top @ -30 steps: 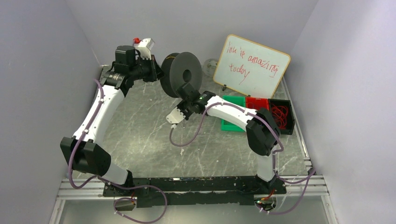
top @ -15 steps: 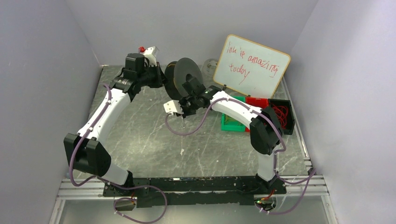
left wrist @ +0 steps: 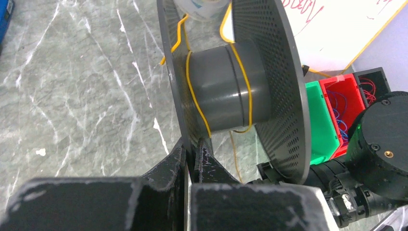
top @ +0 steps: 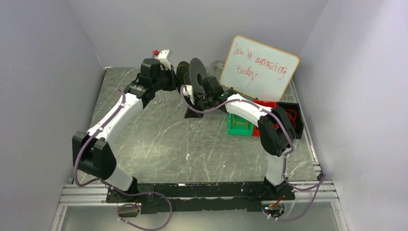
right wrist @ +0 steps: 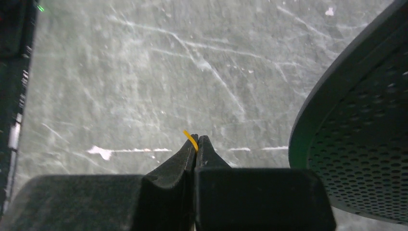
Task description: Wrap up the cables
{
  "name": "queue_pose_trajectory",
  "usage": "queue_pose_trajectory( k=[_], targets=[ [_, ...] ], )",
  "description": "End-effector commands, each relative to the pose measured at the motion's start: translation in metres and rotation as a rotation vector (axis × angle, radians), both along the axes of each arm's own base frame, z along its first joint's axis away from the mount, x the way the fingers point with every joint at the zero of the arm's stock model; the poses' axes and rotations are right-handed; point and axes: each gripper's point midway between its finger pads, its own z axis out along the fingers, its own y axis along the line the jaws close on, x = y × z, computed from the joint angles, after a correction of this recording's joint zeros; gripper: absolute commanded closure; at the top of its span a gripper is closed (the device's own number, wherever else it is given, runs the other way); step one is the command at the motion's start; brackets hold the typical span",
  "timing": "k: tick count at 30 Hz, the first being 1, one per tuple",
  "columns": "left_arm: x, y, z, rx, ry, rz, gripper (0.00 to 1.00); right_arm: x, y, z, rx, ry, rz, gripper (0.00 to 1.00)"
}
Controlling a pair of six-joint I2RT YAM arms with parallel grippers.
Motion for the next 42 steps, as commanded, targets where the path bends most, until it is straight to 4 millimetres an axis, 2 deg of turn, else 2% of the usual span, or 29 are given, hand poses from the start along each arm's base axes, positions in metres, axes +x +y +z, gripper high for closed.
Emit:
queue_pose_trajectory(
  k=[1,7,10,18,21,29,35,37,42],
  targets=[
    [-0.007,0.041,-0.046,0.234,0.073,0.028,0.98,0.040,-0.021,0.094,0.290,0.016,-0.139,1.00],
    [-0.002,0.050,-0.055,0.283,0.073,0.066,0.98,0.038,-0.037,0.108,0.416,0.099,-0.126,1.00],
    [-0.003,0.049,-0.061,0.295,0.073,0.054,0.97,0.043,-0.040,0.106,0.441,0.204,-0.158,1.00],
    [-0.002,0.051,-0.069,0.364,0.027,0.049,0.97,0.075,-0.055,0.096,0.510,0.495,-0.332,1.00],
    [-0.002,0.049,-0.068,0.363,0.020,0.043,0.97,0.082,-0.061,0.101,0.542,0.499,-0.340,1.00],
    [-0.004,0.041,-0.070,0.372,0.011,-0.002,0.97,0.084,-0.063,0.104,0.517,0.465,-0.327,1.00],
    [-0.006,0.037,-0.066,0.376,-0.009,-0.037,0.97,0.092,-0.069,0.120,0.525,0.381,-0.367,1.00],
    [-0.009,0.029,-0.065,0.360,-0.016,-0.084,0.97,0.098,-0.074,0.126,0.526,0.352,-0.399,1.00],
    [-0.025,0.002,-0.067,0.397,-0.085,-0.338,0.98,0.124,-0.097,0.148,0.558,0.303,-0.492,1.00]
  ],
)
